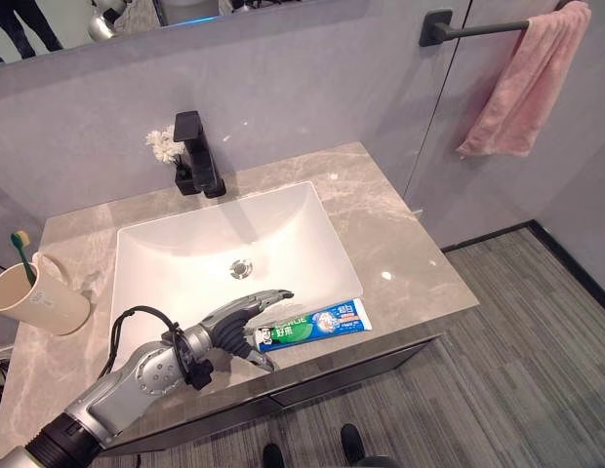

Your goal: Put brush and paste in cup on sink, flatten towel.

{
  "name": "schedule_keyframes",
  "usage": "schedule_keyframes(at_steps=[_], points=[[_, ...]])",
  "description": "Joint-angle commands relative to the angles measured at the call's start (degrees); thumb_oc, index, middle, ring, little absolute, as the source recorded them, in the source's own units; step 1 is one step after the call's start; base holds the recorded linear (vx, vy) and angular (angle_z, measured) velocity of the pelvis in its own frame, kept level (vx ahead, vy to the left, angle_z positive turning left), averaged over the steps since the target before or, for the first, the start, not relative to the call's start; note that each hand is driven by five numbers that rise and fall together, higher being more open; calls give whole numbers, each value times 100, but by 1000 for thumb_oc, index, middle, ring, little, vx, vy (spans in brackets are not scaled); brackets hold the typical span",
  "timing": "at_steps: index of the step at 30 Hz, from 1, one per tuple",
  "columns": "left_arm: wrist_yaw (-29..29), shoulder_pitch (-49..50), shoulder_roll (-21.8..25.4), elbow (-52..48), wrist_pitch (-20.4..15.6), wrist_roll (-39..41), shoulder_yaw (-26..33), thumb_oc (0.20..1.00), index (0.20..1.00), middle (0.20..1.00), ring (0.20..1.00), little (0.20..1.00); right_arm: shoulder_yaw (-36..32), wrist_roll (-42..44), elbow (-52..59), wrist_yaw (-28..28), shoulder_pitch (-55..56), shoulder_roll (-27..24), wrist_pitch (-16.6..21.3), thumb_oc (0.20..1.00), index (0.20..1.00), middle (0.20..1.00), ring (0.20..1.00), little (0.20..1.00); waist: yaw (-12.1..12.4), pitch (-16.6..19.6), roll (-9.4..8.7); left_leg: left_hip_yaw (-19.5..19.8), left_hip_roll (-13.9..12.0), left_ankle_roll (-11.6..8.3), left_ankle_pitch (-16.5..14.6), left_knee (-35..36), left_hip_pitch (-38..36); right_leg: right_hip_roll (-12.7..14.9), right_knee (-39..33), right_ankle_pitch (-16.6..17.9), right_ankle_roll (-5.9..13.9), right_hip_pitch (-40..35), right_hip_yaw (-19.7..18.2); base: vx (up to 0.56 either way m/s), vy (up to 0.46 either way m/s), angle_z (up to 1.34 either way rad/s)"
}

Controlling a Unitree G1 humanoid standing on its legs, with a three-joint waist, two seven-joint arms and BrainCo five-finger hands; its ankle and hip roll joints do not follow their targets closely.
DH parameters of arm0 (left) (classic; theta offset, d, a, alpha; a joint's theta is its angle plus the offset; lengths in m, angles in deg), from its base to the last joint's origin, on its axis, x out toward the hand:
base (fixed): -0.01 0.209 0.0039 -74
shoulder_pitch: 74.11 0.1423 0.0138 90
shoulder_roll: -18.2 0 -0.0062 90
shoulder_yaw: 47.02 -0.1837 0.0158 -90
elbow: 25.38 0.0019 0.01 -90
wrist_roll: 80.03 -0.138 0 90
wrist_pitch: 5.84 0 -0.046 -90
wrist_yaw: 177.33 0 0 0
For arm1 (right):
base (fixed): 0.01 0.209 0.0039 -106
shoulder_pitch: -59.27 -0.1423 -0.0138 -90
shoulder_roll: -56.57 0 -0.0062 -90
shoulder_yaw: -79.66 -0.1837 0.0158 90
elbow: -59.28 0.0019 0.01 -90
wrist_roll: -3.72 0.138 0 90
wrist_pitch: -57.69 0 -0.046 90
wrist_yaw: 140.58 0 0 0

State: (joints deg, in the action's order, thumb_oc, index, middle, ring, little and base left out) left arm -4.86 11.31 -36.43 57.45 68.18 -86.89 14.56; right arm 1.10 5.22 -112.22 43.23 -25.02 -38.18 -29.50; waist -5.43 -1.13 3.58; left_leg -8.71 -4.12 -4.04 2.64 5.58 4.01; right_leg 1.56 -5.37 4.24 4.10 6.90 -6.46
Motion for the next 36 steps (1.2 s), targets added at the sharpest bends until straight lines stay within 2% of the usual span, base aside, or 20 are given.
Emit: schedule_keyframes(at_steps=[1,2,3,4,14,18,20,22,23,30,36], points=[[50,-261,94,78,-113,-11,-17,840,840,840,840,840,241,223,88,-103,49,15,102,1000,1000,1000,1000,1000,-51,99,-207,419,-172,-185,20,-58,23,128,37,101,315,-36,24,0,0,0],[42,-260,90,94,-109,-14,-36,780,780,780,780,780,246,218,95,-105,54,12,103,1000,1000,1000,1000,1000,-51,99,-205,417,-176,-186,20,-58,22,126,37,100,314,-35,24,0,0,0],[43,-263,87,99,-110,-15,-40,652,652,652,652,652,245,218,96,-105,56,12,103,1000,1000,1000,1000,1000,-50,100,-204,417,-177,-187,20,-58,22,126,37,100,314,-34,24,0,0,0],[33,-254,78,127,-104,-43,-72,589,589,589,589,589,249,214,98,-112,70,17,108,1000,1000,1000,1000,1000,-53,92,-203,413,-182,-188,22,-58,26,121,37,96,310,-34,25,0,0,0],[1,-316,61,313,-110,-161,-282,580,580,580,580,580,249,225,77,-135,102,-9,117,1000,1000,1000,1000,1000,-56,52,-221,403,-222,-203,53,-58,82,94,37,111,310,38,16,-2,-3,-1],[-6,-374,87,376,-134,-267,-370,545,545,545,545,545,248,232,105,-161,92,-32,129,1000,1000,1000,1000,1000,-64,34,-242,341,-240,-212,61,-58,114,77,37,138,316,90,-17,-7,-5,-3],[-10,-413,99,399,-153,-333,-411,473,473,473,473,473,258,236,105,-171,87,-32,131,1000,1000,1000,1000,1000,-64,36,-250,321,-247,-213,59,-58,110,70,37,145,319,101,-28,-3,-7,-9],[0,-438,102,417,-164,-373,-433,275,275,275,275,275,260,235,105,-170,85,-31,132,1000,1000,1000,1000,1000,-59,39,-256,311,-248,-213,54,-58,104,69,37,148,319,102,-33,1,-2,-6],[16,-468,110,418,-179,-419,-447,216,216,216,216,216,266,234,108,-179,76,-24,132,1000,1000,1000,1000,1000,-56,42,-261,305,-251,-212,52,-58,96,68,37,148,323,101,-36,5,3,-4],[164,-626,76,551,-227,-702,-444,200,200,200,200,200,193,312,-3,-208,2,29,96,1000,1000,1000,1000,1000,-37,145,-321,310,-242,-211,17,-58,-19,86,37,143,340,-27,-4,2,3,-1],[513,-668,-47,787,-200,-878,-116,200,200,200,200,200,-186,631,-170,-270,-18,51,51,1000,1000,1000,1000,1000,-6,312,-414,392,-211,-207,-36,-58,-150,146,37,134,344,-222,122,6,20,2]])
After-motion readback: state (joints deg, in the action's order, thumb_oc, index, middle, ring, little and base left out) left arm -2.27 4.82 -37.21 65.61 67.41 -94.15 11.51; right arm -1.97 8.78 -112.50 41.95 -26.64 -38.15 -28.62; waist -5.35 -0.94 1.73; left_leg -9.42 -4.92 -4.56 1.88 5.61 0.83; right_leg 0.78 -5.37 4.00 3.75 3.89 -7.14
